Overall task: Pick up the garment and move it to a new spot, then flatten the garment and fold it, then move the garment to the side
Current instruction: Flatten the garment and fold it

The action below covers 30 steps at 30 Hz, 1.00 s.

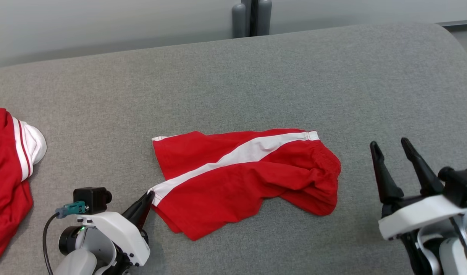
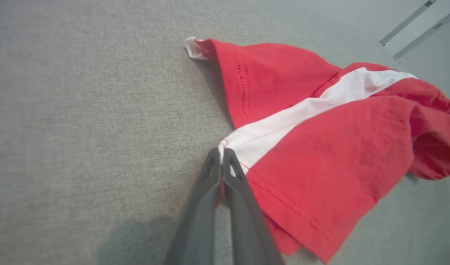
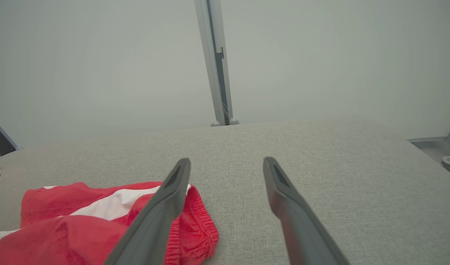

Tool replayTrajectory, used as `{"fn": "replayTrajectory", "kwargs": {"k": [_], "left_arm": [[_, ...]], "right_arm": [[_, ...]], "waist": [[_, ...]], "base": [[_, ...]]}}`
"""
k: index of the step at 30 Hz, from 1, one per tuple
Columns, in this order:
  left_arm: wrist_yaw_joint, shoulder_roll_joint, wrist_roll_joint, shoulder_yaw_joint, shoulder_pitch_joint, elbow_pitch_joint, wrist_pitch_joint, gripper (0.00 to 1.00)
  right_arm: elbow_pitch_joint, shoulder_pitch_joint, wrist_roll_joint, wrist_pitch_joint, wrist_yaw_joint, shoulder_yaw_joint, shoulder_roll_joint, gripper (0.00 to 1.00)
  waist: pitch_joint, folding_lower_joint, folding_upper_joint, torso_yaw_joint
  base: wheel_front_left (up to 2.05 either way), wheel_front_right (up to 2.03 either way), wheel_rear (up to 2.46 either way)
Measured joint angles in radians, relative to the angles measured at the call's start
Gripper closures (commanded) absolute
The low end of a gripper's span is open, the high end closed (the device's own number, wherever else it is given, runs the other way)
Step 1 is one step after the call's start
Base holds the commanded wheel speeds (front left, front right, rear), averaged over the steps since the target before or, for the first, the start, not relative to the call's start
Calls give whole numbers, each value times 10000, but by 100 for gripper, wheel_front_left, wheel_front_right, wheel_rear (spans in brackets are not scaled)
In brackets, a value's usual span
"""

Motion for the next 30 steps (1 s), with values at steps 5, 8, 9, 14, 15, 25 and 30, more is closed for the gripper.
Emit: {"fn": "replayTrajectory", "kwargs": {"k": [5,8,9,14,15,25,30], "left_arm": [[-61,19,54,-59,-211,-54,-4,100],[-88,19,130,-119,-392,-132,-6,100],[-92,10,171,-146,-470,-148,-6,100],[-165,-21,267,-251,-748,-157,-10,100],[-174,-35,274,-263,-812,-148,-23,100],[-272,-213,380,-418,-1202,130,-290,100],[-272,-213,495,-389,-1328,151,-642,100]], "right_arm": [[692,-943,867,215,0,433,-704,0],[1425,-1609,1768,500,0,1041,-1174,0],[1703,-1831,1939,633,0,1342,-1388,0],[2602,-2601,2991,1095,0,2433,-1981,0],[2769,-2773,3333,1164,0,2610,-2052,0],[3570,-3845,5536,1881,0,4468,-2884,69],[3325,-4036,6366,1680,0,4725,-3183,100]], "waist": [[175,0,0,140],[330,0,0,266],[387,0,0,320],[655,0,0,557],[726,1,0,619],[1255,1,0,1107],[1253,0,0,1151]], "base": [[0,0,0],[0,0,0],[0,0,0],[0,0,0],[0,0,0],[0,0,0],[0,0,0]]}}
